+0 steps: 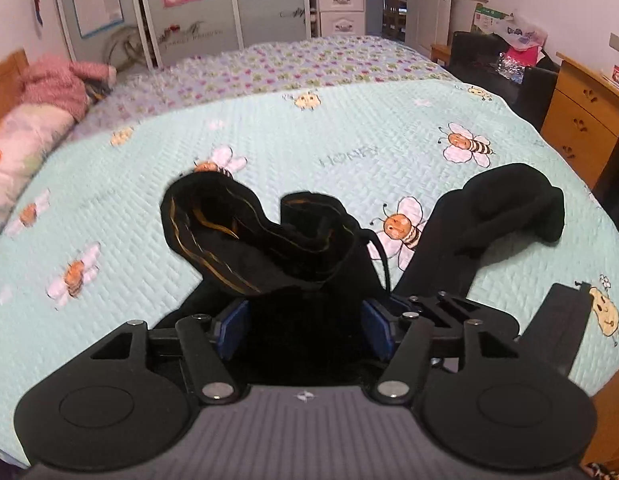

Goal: Fold clothes
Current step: 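Lift the jacket by the hood with the right gripper while the left gripper holds the body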

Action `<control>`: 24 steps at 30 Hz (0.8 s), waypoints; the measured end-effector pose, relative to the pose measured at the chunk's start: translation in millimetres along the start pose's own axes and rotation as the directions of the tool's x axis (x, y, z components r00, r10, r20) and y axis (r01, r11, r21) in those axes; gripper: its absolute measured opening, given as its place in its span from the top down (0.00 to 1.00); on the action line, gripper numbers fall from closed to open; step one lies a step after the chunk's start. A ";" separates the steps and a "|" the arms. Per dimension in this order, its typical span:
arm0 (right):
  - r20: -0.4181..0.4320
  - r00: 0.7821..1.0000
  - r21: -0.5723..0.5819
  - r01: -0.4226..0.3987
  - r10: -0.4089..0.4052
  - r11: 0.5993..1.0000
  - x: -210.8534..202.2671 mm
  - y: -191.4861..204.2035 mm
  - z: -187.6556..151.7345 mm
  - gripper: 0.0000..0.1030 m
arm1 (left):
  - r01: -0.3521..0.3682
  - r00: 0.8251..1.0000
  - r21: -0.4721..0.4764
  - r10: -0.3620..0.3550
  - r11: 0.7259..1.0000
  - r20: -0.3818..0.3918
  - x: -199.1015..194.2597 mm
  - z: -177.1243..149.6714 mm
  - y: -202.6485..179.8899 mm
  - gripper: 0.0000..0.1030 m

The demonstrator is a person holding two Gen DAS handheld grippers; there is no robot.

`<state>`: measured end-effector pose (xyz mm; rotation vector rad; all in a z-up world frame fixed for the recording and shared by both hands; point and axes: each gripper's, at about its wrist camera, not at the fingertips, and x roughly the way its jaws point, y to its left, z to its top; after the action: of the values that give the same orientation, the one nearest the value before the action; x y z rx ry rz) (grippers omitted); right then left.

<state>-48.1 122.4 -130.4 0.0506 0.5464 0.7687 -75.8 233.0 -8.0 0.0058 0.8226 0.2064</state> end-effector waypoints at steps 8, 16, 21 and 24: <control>0.001 1.000 0.039 0.025 -0.025 0.999 -4.8 2.5 -8.7 0.68 | -0.054 0.998 -0.028 0.054 0.998 0.018 -9.6 1.4 13.1 0.37; 0.068 0.997 0.217 0.030 -0.046 0.976 -39.9 -28.0 11.3 0.79 | -0.071 0.997 -0.048 0.071 0.996 0.010 -10.0 -7.3 29.8 0.38; 0.133 0.986 0.284 0.058 -0.099 0.957 -76.1 -47.4 17.2 0.81 | -0.046 0.999 -0.080 0.046 0.996 -0.011 -4.7 -18.9 47.5 0.37; 0.148 0.982 0.395 0.053 -0.121 0.917 -104.1 -74.4 14.9 0.81 | 0.029 0.999 -0.141 -0.035 0.990 -0.035 5.3 -39.4 66.2 0.37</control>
<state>-53.9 0.8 -88.4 0.4558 0.5290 0.5520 -112.9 295.8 -33.1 -0.1435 0.8434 0.2342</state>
